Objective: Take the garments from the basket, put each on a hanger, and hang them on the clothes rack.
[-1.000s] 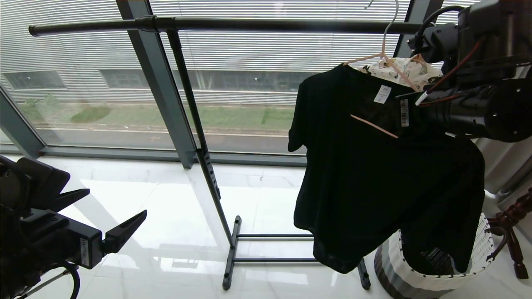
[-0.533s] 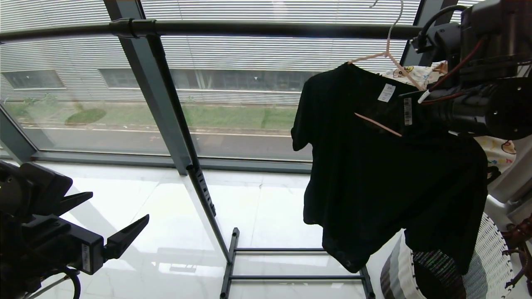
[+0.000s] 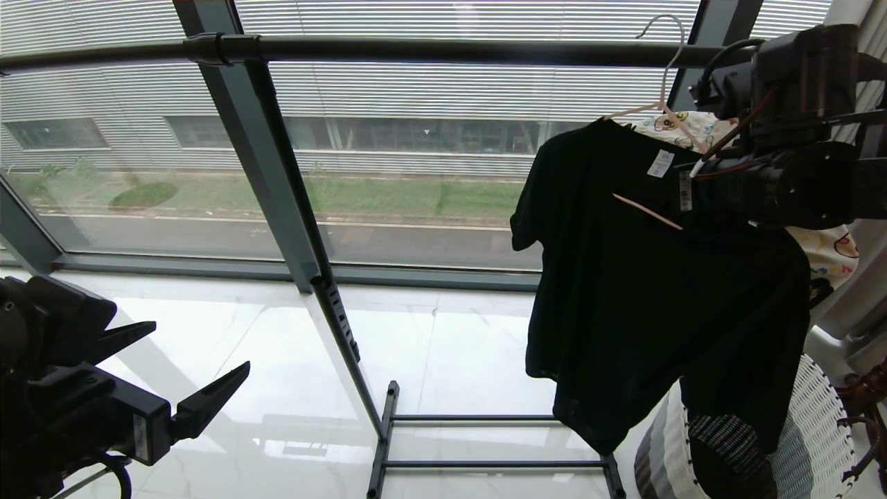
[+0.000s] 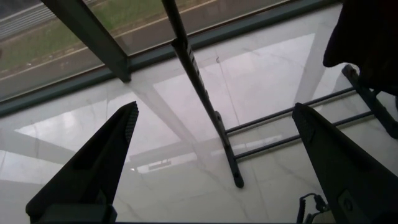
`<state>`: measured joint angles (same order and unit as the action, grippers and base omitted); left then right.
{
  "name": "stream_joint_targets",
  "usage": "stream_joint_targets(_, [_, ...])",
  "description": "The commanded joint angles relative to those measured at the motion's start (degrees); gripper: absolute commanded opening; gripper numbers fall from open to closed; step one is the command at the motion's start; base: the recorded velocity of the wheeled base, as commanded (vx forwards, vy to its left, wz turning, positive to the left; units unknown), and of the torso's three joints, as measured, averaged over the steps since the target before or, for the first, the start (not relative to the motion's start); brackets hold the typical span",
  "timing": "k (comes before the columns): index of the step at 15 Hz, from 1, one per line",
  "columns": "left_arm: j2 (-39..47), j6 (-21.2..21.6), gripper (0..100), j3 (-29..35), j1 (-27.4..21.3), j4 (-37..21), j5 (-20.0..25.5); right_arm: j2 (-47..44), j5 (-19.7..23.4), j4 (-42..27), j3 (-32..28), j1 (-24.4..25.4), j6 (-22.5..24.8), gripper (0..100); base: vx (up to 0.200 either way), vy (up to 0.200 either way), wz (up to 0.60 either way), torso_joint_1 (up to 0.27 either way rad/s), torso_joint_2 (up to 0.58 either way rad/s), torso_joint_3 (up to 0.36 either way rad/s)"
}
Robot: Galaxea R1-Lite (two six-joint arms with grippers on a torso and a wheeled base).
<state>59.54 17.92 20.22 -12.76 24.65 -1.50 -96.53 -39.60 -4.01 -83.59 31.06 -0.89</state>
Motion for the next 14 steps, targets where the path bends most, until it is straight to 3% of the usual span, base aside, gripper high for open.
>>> stream_joint_targets(1, [-0.21, 0.01, 100, -0.01, 0.02, -0.04, -0.08, -1.56, -0.04, 0.06, 0.18, -0.65, -0.08, 0, 0.0, 0.0, 0.0, 0.0, 0.0, 0.0])
stream_joint_targets(9, [-0.39, 0.1, 100, -0.27, 0.02, -0.04, -0.08, -2.62, -0.04, 1.11, -0.08, -0.92, 0.01, 0, 0.0, 0.0, 0.0, 0.0, 0.0, 0.0])
stream_joint_targets(10, [-0.39, 0.01, 100, -0.27, 0.02, 0.05, -0.08, -2.0, -0.04, 1.11, 0.01, -0.83, -0.16, 100, 0.0, 0.0, 0.0, 0.0, 0.0, 0.0])
stream_joint_targets(14, [-1.88, -0.08, 100, -1.15, 0.02, -0.04, -0.08, 4.33, 0.13, 0.67, 2.03, 0.14, -0.25, 100, 0.0, 0.0, 0.0, 0.0, 0.0, 0.0])
